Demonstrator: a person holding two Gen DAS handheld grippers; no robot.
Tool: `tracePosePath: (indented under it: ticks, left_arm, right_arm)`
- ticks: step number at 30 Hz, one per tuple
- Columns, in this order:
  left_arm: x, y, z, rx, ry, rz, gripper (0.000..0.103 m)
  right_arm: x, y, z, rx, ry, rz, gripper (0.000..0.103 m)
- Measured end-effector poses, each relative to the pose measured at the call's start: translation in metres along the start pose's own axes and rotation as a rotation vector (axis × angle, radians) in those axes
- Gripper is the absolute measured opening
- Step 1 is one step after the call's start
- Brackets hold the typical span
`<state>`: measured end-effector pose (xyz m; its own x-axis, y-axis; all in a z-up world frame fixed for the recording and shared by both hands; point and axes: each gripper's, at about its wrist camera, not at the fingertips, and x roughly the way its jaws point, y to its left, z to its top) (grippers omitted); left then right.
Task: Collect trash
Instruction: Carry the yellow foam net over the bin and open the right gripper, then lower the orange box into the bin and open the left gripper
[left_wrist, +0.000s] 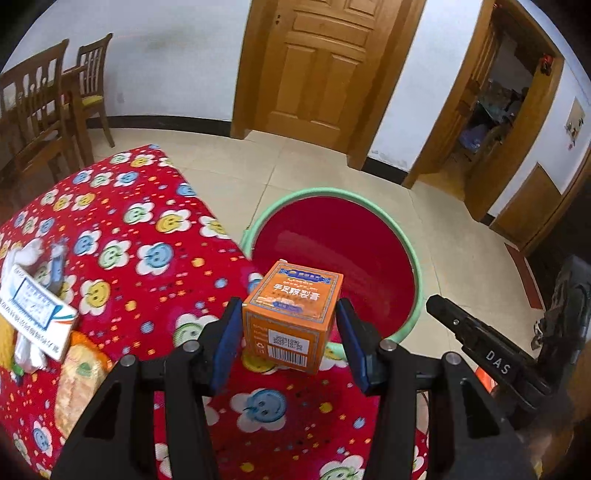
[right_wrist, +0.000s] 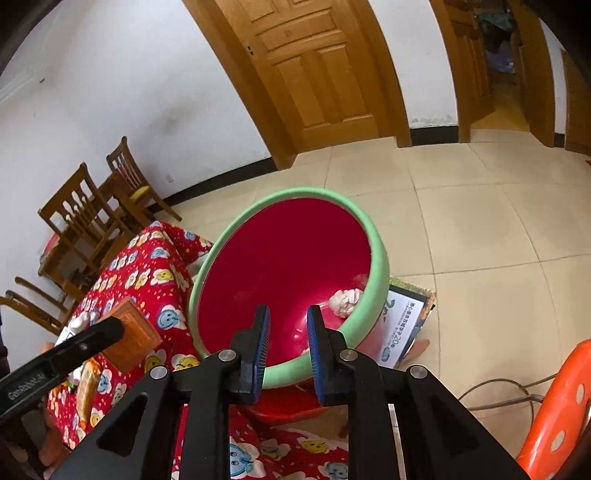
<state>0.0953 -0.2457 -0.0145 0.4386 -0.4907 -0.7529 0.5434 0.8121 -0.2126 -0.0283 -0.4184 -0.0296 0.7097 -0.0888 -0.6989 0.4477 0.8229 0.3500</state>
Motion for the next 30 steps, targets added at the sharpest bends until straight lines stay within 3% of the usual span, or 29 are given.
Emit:
tracePosePath:
  ticks: [13,16,30]
  left_arm:
    - [0.032,-0.020,0.008,0.040,0.025,-0.019,0.053]
    - [0.031,-0.019,0.008,0.030,0.024,-0.014,0.060]
    - [0.001,0.001,-0.005,-0.016,0.010,0.013,0.060]
  right_arm:
    - [-0.006,-0.011,0.003,0.017,-0.019,-0.008,0.021]
    - [-0.006,-0.010,0.003,0.018,-0.018,-0.006,0.021]
    - [-0.012,0.002,-0.001,-0.005,-0.017,0.018,0.021]
